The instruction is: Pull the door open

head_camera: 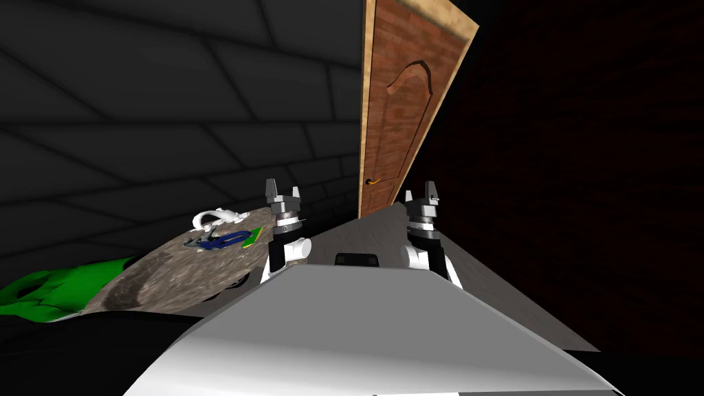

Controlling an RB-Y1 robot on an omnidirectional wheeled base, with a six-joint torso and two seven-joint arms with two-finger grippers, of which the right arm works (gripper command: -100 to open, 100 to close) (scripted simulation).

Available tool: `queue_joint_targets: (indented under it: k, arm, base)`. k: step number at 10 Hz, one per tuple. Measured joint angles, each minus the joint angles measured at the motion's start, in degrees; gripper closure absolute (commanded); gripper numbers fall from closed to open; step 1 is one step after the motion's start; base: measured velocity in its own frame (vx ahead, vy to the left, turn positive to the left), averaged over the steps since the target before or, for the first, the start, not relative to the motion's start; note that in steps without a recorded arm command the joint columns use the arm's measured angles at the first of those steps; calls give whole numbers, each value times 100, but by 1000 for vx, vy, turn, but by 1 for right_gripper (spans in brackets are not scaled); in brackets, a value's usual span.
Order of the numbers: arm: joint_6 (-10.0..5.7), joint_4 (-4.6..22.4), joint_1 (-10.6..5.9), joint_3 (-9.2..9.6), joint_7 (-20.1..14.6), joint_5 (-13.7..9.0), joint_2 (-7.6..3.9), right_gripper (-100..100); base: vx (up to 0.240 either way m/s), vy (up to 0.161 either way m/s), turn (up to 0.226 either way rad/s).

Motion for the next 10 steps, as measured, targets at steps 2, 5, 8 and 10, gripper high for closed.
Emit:
queue_joint_targets:
  k: [2, 5, 8, 10]
  arm:
    - [-66, 247, -62, -17, -30, -30, -105, -100]
    - [-180, 707, -207, -36, -74, -65, -240, -100]
    - [-291, 1150, -357, -43, -104, -95, -372, -100]
    - [-360, 1551, -525, -60, -118, -116, -459, -100]
  base:
    - [86, -28, 96]
    - [77, -41, 98]
    - [65, -27, 87]
    - [72, -41, 154]
